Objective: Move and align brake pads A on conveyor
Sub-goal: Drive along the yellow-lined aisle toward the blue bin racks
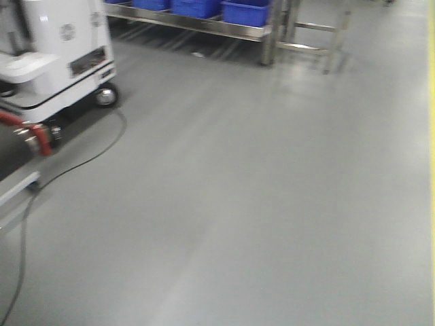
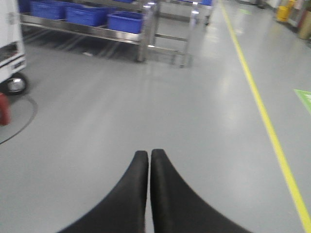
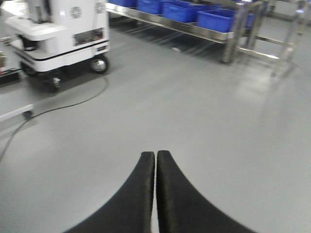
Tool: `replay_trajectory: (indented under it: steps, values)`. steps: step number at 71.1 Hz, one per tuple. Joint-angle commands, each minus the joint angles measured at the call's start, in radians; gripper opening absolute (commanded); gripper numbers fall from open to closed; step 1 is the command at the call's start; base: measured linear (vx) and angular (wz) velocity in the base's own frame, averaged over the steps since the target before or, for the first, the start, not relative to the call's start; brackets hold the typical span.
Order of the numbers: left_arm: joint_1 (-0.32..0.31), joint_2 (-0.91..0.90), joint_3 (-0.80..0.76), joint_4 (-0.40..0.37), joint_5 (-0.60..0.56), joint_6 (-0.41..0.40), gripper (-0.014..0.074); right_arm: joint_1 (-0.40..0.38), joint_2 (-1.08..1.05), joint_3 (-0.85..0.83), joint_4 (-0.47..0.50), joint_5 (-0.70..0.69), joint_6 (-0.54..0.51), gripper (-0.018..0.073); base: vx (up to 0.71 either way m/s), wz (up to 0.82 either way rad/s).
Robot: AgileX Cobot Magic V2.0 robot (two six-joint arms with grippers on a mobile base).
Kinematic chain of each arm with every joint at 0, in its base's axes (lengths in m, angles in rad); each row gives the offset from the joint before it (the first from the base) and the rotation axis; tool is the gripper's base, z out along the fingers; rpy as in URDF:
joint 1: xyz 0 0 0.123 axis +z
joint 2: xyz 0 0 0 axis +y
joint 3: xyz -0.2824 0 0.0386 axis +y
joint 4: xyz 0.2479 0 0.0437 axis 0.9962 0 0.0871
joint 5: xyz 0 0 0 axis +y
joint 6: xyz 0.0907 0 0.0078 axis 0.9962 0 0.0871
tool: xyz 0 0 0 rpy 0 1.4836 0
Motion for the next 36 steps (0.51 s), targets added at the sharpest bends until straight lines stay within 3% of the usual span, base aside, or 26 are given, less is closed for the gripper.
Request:
replay_trajectory:
  steps: [1, 36]
  values:
    - [-0.003, 0.005, -0.025, 0.002, -0.079, 0.0, -0.0006, -0.003, 0.007, -0.025, -0.004, -0.076, -0.006, -0.0009, 0.04, -0.75]
    - [-0.003, 0.005, -0.025, 0.002, -0.079, 0.0, -0.0006, -0.003, 0.007, -0.025, -0.004, -0.071, -0.006, -0.0009, 0.07, -0.65]
